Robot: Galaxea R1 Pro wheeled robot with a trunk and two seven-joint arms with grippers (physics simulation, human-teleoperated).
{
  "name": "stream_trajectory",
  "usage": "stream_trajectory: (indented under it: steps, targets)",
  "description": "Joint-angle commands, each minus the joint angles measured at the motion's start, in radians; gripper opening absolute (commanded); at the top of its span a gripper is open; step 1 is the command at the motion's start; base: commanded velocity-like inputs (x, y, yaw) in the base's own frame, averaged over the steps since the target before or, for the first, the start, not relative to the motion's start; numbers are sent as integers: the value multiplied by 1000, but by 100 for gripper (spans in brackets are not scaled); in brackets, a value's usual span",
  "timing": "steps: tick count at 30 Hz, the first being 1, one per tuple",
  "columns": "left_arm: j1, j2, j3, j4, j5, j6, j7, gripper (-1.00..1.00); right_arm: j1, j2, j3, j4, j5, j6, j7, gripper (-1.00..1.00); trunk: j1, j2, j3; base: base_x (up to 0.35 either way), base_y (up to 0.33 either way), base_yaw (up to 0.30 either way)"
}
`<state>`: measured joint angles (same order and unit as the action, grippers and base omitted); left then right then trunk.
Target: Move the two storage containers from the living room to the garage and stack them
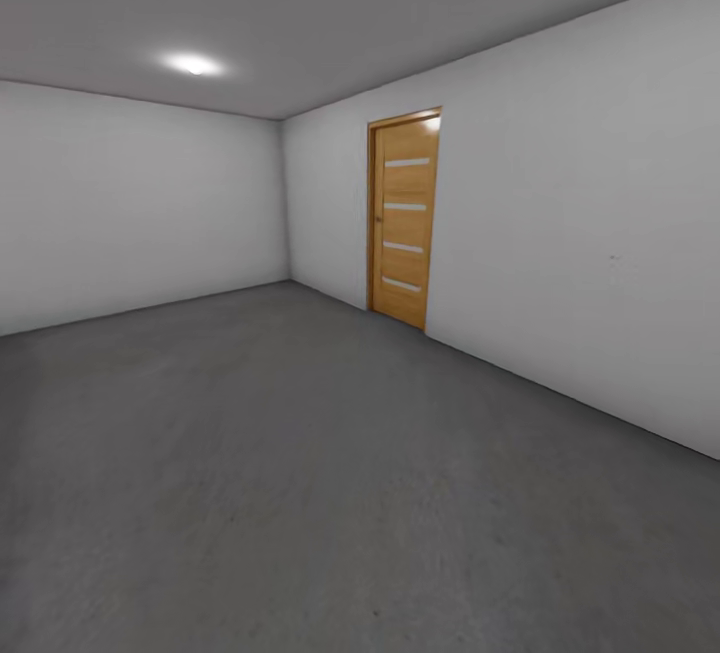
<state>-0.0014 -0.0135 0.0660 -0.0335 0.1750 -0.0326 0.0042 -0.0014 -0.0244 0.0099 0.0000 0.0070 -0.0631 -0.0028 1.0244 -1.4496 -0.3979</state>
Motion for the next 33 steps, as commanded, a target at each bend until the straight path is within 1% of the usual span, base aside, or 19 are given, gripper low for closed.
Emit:
stream_trajectory:
  steps: [1,22,33]
  targets:
    - [0,0,6,0,3,-2,0,100,0,0,1,0,1,-3,0,100,1,0,-1,324,0,0]
    - [0,0,6,0,3,-1,0,100,0,0,1,0,1,-1,0,100,1,0,-1,324,3,0]
    - [0,0,6,0,3,-2,0,100,0,0,1,0,1,-1,0,100,1,0,-1,323,143,0]
